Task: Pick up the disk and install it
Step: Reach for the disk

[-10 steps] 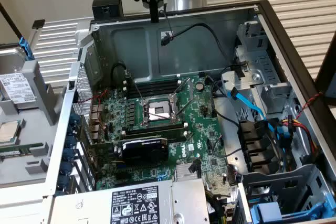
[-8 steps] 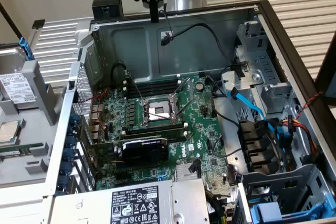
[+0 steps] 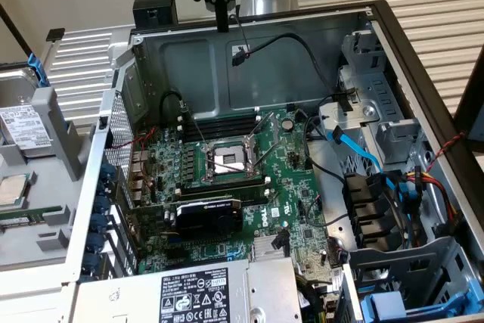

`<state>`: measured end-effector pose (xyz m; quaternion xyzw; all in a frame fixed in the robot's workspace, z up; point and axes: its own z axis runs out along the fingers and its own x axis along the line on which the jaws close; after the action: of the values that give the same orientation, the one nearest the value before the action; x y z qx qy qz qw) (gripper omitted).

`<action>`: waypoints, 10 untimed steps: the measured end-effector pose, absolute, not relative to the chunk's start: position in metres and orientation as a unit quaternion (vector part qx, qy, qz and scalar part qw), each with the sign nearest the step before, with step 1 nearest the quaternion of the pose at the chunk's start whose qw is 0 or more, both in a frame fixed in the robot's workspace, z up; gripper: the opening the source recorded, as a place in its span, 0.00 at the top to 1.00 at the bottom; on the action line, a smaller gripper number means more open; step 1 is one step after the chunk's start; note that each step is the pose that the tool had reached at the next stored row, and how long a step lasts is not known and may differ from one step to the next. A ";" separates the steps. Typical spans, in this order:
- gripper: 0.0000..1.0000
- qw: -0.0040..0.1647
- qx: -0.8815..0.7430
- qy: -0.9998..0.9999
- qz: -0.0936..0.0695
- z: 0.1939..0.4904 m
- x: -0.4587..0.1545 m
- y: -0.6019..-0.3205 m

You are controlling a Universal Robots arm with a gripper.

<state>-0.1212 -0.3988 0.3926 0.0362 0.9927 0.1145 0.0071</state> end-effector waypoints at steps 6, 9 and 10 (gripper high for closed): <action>0.89 0.007 0.036 0.993 0.115 0.393 -0.121 -0.399; 0.89 0.007 0.036 0.993 0.115 0.393 -0.121 -0.399; 0.89 0.007 0.036 0.993 0.115 0.393 -0.122 -0.399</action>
<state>-0.1219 -0.3989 0.3926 0.0361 0.9926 0.1154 0.0071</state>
